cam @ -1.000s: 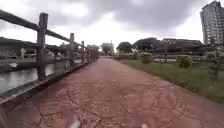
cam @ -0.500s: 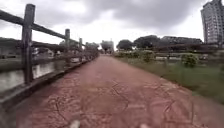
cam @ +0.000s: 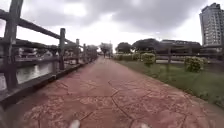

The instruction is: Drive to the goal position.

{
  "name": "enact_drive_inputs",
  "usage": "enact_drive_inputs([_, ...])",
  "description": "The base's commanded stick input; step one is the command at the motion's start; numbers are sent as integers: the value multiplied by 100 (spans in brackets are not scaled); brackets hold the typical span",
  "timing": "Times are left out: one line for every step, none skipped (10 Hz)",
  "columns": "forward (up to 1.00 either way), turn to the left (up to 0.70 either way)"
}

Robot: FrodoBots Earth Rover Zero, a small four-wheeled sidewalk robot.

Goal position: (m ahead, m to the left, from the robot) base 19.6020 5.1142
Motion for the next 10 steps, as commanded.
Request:
enact_drive_inputs([70, 0])
enact_drive_inputs([70, 0])
enact_drive_inputs([70, 0])
enact_drive_inputs([70, 0])
enact_drive_inputs([70, 0])
enact_drive_inputs([70, 0])
enact_drive_inputs([70, 0])
enact_drive_inputs([70, 0])
enact_drive_inputs([70, 0])
enact_drive_inputs([70, 0])
